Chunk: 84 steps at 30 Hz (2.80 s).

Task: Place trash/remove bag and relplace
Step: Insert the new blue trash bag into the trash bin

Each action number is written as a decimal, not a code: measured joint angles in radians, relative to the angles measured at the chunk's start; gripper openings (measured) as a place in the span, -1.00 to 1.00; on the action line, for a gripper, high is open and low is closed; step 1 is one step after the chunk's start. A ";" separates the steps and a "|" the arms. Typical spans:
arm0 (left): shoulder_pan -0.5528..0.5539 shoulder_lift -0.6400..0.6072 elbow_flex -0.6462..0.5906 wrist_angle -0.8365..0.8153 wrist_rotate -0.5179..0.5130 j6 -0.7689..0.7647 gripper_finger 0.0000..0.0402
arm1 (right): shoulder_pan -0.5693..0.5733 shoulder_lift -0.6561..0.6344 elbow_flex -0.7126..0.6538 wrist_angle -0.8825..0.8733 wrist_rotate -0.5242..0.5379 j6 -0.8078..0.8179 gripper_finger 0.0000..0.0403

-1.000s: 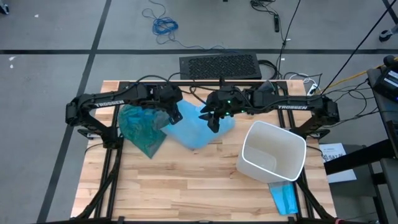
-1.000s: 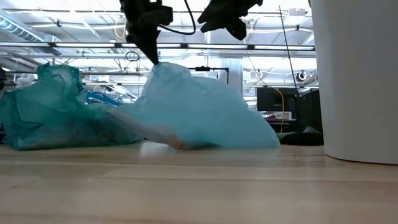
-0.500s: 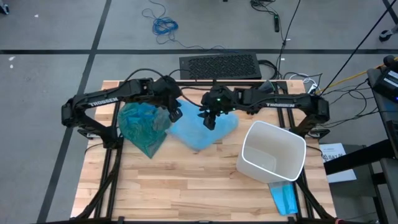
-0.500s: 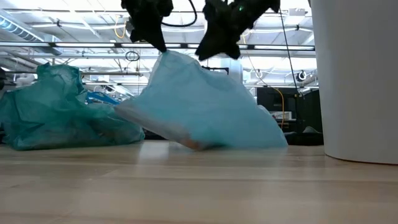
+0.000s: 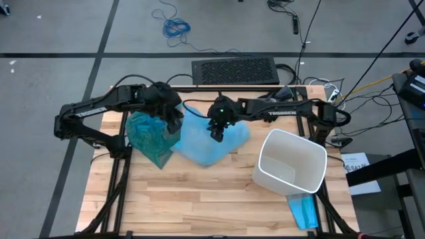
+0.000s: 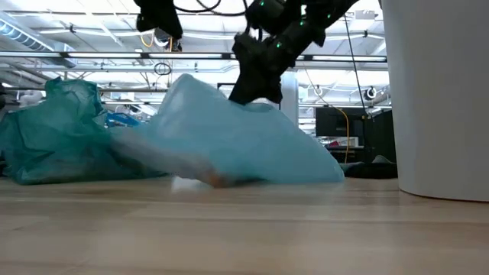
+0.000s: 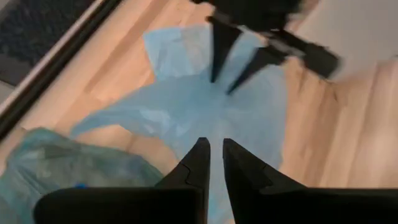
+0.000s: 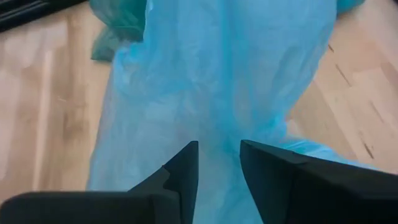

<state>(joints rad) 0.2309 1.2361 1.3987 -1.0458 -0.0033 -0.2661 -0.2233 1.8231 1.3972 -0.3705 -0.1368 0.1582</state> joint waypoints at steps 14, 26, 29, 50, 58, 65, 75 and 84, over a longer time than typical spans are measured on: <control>-0.273 -0.039 -0.244 -0.083 0.011 0.065 -0.69 | -0.061 0.055 0.000 0.093 -0.081 0.007 -0.83; -0.404 -0.030 -0.599 0.335 -0.027 0.259 -0.69 | -0.152 0.019 0.000 0.249 -0.517 0.101 -0.45; -0.404 -0.029 -0.651 0.392 -0.050 0.323 -0.69 | -0.158 -0.022 0.000 0.255 -0.526 0.101 -0.29; -0.341 0.306 -0.756 0.774 -0.131 0.592 -0.69 | -0.096 -0.352 0.000 0.213 -0.359 0.163 -0.16; -0.275 0.339 -0.623 0.675 -0.047 0.186 -0.98 | -0.033 -0.416 0.000 0.124 -0.247 0.151 -0.16; -0.261 0.143 -0.423 0.646 0.021 0.089 -0.99 | -0.002 -0.472 0.000 0.083 -0.191 0.140 -0.16; -0.220 -0.079 -0.100 0.567 -0.119 0.092 -1.00 | 0.016 -0.536 0.000 0.038 -0.122 0.118 -0.16; -0.221 -0.134 0.145 0.548 -0.157 0.169 -1.00 | 0.074 -0.671 0.000 -0.294 0.100 0.124 -0.16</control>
<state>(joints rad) 0.0102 1.1017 1.5432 -0.4982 -0.1603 -0.0968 -0.1494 1.1522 1.3972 -0.6647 -0.0363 0.2825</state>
